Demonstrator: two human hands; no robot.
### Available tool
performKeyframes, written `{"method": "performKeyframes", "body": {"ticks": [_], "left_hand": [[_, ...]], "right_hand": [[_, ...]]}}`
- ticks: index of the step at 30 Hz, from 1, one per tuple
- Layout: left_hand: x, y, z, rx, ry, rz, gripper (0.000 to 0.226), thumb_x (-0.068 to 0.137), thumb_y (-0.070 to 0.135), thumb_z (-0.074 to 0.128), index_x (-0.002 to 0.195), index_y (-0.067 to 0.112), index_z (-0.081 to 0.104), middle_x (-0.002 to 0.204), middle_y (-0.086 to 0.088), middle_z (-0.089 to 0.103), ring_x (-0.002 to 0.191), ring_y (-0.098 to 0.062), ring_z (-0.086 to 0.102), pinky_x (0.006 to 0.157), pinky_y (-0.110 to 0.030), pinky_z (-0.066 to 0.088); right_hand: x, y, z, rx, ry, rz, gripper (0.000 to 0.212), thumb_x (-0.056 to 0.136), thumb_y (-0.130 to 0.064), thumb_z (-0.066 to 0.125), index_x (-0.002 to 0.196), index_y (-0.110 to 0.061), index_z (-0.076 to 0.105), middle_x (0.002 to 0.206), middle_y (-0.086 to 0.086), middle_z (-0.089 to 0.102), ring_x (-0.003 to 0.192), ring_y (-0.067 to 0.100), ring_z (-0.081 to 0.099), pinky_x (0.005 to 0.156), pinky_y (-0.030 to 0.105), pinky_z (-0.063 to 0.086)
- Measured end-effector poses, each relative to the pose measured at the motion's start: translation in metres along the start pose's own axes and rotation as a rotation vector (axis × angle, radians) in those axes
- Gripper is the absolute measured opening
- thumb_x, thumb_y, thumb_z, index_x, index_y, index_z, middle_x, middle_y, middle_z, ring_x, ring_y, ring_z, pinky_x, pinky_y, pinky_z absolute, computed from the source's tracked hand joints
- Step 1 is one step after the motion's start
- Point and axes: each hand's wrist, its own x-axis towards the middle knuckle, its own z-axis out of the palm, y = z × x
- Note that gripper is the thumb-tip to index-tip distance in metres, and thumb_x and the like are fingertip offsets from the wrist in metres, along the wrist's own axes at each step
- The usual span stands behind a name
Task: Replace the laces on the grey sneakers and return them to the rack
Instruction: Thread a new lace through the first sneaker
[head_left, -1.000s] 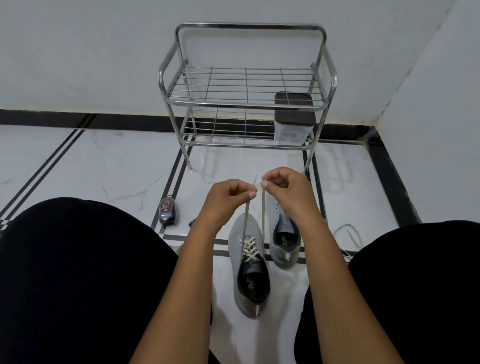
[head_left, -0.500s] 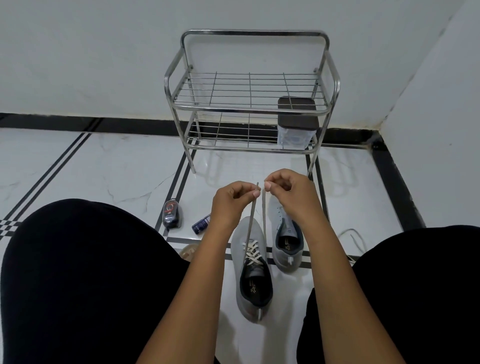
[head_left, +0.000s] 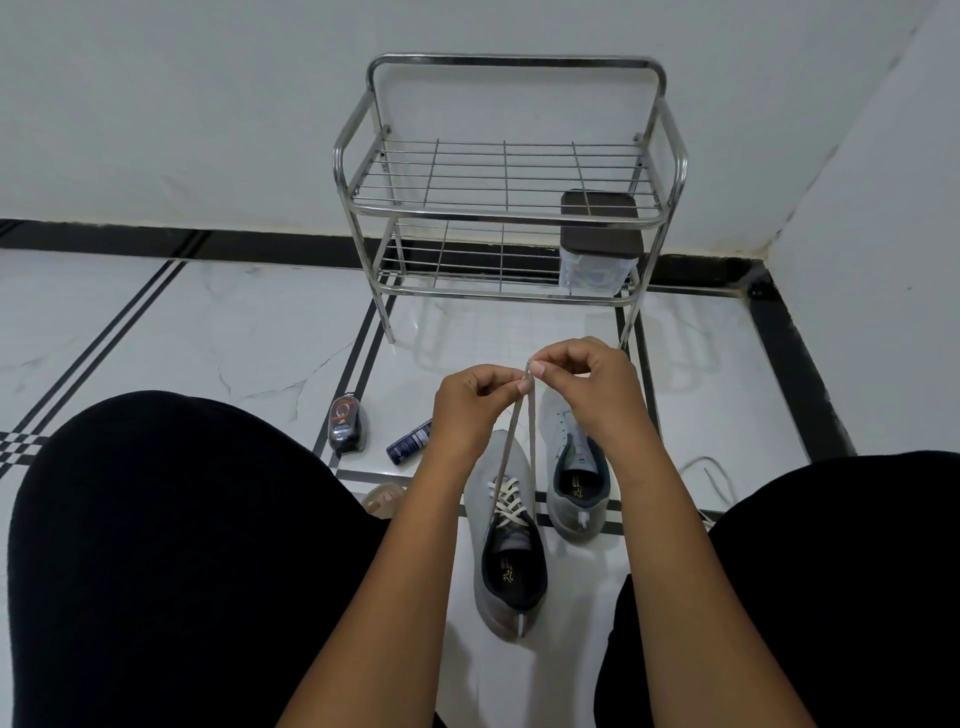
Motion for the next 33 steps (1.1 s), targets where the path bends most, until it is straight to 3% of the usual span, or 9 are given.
{"method": "performKeyframes", "body": {"ticks": [6, 10, 13, 16, 18, 27, 33], "left_hand": [[0.000, -0.003, -0.001, 0.091, -0.032, 0.041, 0.002, 0.085, 0.020, 0.072, 0.086, 0.019, 0.071, 0.081, 0.006, 0.072, 0.077, -0.002, 0.065, 0.075, -0.017, 0.051], [0.001, -0.003, -0.003, 0.156, -0.021, 0.083, 0.002, 0.085, 0.022, 0.071, 0.083, 0.022, 0.070, 0.076, 0.012, 0.068, 0.071, 0.005, 0.059, 0.069, -0.009, 0.044], [0.001, -0.003, -0.004, 0.183, -0.015, 0.107, 0.001, 0.085, 0.021, 0.071, 0.084, 0.021, 0.071, 0.079, 0.011, 0.069, 0.075, 0.003, 0.060, 0.071, -0.008, 0.045], [0.002, -0.004, -0.005, 0.195, -0.006, 0.112, 0.001, 0.084, 0.020, 0.071, 0.084, 0.019, 0.072, 0.086, 0.006, 0.072, 0.086, -0.006, 0.064, 0.080, -0.018, 0.049], [0.002, -0.004, -0.005, 0.186, -0.003, 0.107, 0.003, 0.084, 0.019, 0.071, 0.082, 0.021, 0.071, 0.087, 0.005, 0.072, 0.088, -0.009, 0.065, 0.081, -0.021, 0.050], [0.004, -0.003, -0.006, 0.134, 0.013, 0.076, 0.004, 0.084, 0.017, 0.072, 0.087, 0.014, 0.073, 0.081, 0.008, 0.072, 0.078, 0.003, 0.064, 0.074, -0.010, 0.047], [0.003, -0.002, -0.005, 0.065, 0.021, 0.037, 0.004, 0.083, 0.013, 0.072, 0.086, 0.012, 0.074, 0.082, 0.003, 0.073, 0.083, -0.006, 0.066, 0.079, -0.017, 0.050]], "right_hand": [[0.000, 0.001, 0.000, 0.054, -0.022, 0.022, 0.012, 0.084, -0.015, 0.072, 0.081, -0.026, 0.074, 0.094, 0.001, 0.069, 0.092, 0.014, 0.065, 0.085, 0.026, 0.051], [0.001, 0.007, -0.006, 0.033, -0.047, 0.122, 0.011, 0.089, -0.019, 0.067, 0.097, -0.022, 0.074, 0.101, -0.001, 0.070, 0.097, 0.014, 0.064, 0.087, 0.028, 0.051], [-0.001, 0.018, -0.011, -0.078, -0.223, 0.236, 0.015, 0.088, -0.014, 0.068, 0.102, -0.015, 0.074, 0.099, 0.001, 0.071, 0.093, 0.015, 0.063, 0.086, 0.027, 0.050], [-0.006, 0.026, -0.004, -0.077, -0.336, 0.262, 0.016, 0.084, -0.012, 0.072, 0.100, -0.011, 0.074, 0.098, 0.005, 0.072, 0.092, 0.021, 0.067, 0.092, 0.035, 0.053], [-0.007, 0.028, 0.002, -0.071, -0.329, 0.239, 0.012, 0.083, -0.015, 0.073, 0.095, -0.013, 0.075, 0.091, 0.000, 0.073, 0.094, 0.023, 0.068, 0.092, 0.039, 0.053], [-0.008, 0.025, 0.011, 0.001, -0.251, 0.179, 0.012, 0.087, -0.017, 0.070, 0.095, -0.009, 0.074, 0.080, -0.012, 0.067, 0.089, 0.010, 0.067, 0.085, 0.027, 0.050], [-0.008, 0.026, 0.012, 0.016, -0.223, 0.169, 0.010, 0.087, -0.017, 0.070, 0.092, -0.009, 0.075, 0.078, -0.011, 0.068, 0.092, 0.018, 0.068, 0.091, 0.037, 0.052]]}}
